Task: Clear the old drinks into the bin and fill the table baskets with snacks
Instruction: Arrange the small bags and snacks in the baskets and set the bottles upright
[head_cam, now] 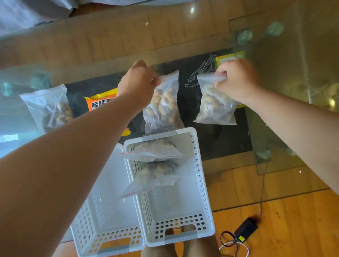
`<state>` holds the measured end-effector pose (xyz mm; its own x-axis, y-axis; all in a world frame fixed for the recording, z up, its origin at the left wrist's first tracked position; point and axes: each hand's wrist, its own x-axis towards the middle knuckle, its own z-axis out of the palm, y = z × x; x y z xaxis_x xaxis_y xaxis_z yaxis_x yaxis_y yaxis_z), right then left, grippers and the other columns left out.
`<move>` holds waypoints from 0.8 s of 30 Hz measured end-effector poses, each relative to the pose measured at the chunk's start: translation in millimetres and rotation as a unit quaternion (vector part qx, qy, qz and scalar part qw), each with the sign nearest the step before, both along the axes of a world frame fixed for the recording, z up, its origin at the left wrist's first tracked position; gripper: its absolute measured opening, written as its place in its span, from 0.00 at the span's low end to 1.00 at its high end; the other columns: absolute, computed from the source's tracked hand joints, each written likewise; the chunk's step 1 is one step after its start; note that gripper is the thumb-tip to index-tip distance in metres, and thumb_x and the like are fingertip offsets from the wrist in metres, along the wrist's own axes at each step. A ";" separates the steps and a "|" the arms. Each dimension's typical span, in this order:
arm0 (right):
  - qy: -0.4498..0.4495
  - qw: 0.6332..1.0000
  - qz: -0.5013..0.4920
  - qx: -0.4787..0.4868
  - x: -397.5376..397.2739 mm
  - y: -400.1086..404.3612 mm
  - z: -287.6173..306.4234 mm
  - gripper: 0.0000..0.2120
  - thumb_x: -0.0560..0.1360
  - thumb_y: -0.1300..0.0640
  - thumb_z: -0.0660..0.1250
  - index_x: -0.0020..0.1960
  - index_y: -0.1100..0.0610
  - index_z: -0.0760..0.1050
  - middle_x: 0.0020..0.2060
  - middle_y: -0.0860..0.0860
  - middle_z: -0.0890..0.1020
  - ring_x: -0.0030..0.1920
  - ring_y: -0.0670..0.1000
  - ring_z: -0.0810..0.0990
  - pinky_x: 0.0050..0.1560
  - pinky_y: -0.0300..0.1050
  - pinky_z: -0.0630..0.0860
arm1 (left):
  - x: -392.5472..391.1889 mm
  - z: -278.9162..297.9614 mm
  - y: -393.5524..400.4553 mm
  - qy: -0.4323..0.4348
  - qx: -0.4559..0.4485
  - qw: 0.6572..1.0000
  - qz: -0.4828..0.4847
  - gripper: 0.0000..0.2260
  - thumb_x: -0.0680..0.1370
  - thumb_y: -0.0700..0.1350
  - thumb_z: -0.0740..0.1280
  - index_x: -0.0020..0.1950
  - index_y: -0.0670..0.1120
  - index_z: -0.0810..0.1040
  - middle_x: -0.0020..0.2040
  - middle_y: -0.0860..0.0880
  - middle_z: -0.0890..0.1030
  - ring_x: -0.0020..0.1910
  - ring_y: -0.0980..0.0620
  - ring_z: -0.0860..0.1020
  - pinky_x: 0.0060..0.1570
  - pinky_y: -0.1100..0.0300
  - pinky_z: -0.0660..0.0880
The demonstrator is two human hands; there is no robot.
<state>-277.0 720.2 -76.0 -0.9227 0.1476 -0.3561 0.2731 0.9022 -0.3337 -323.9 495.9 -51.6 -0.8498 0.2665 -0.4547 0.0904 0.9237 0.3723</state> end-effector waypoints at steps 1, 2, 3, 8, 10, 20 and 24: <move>0.001 1.000 -0.013 -0.018 5.7 1.7 7.2 0.09 0.67 0.62 0.70 0.46 0.55 0.81 0.46 0.54 0.82 0.45 0.54 0.77 0.42 0.41 0.68 | 4.1 6.7 -2.4 0.015 0.020 1.000 0.009 0.10 0.80 0.44 0.62 0.55 0.43 0.80 0.55 0.43 0.75 0.48 0.43 0.74 0.44 0.55 0.69; 0.009 0.999 -0.025 -0.036 12.0 3.5 14.9 0.07 0.66 0.62 0.71 0.44 0.55 0.81 0.42 0.52 0.82 0.41 0.53 0.76 0.40 0.40 0.67 | 8.9 14.3 -6.0 0.029 0.035 0.999 0.012 0.10 0.79 0.44 0.62 0.54 0.43 0.81 0.54 0.43 0.77 0.46 0.45 0.74 0.42 0.56 0.68; 0.021 0.997 -0.038 -0.062 19.1 4.5 23.6 0.06 0.65 0.61 0.72 0.41 0.53 0.81 0.37 0.51 0.82 0.38 0.51 0.76 0.38 0.40 0.67 | 14.8 22.2 -10.1 0.039 0.047 0.998 0.009 0.10 0.79 0.44 0.63 0.54 0.43 0.82 0.52 0.43 0.79 0.45 0.45 0.74 0.42 0.57 0.67; -0.018 0.967 -0.060 -0.247 60.1 -5.6 56.0 0.12 0.63 0.59 0.76 0.31 0.47 0.75 0.27 0.46 0.74 0.29 0.46 0.70 0.33 0.41 0.66 | 49.1 48.1 -22.5 0.055 0.091 0.993 -0.051 0.08 0.76 0.42 0.66 0.50 0.40 0.84 0.45 0.42 0.83 0.41 0.47 0.75 0.38 0.59 0.65; -0.056 0.966 -0.048 -0.249 70.5 -5.9 54.2 0.07 0.65 0.60 0.75 0.34 0.51 0.78 0.28 0.48 0.75 0.31 0.46 0.71 0.34 0.38 0.65 | 49.1 47.8 -26.7 0.056 0.078 0.995 -0.024 0.09 0.76 0.42 0.66 0.48 0.38 0.83 0.44 0.41 0.83 0.41 0.45 0.76 0.39 0.57 0.65; 0.028 0.982 -0.091 -0.164 87.0 -21.9 68.6 0.04 0.71 0.60 0.70 0.38 0.57 0.77 0.30 0.49 0.75 0.34 0.49 0.72 0.33 0.40 0.64 | 69.4 49.4 -4.8 0.046 0.092 0.994 0.040 0.09 0.77 0.42 0.65 0.51 0.44 0.83 0.47 0.41 0.84 0.47 0.41 0.80 0.49 0.52 0.75; 0.105 0.962 -0.146 -0.205 93.1 -15.3 87.7 0.12 0.69 0.58 0.71 0.32 0.48 0.71 0.27 0.42 0.72 0.28 0.38 0.71 0.30 0.29 0.64 | 68.4 66.8 -14.4 0.110 0.162 0.980 0.031 0.08 0.75 0.42 0.66 0.49 0.43 0.84 0.37 0.48 0.81 0.36 0.49 0.75 0.34 0.68 0.65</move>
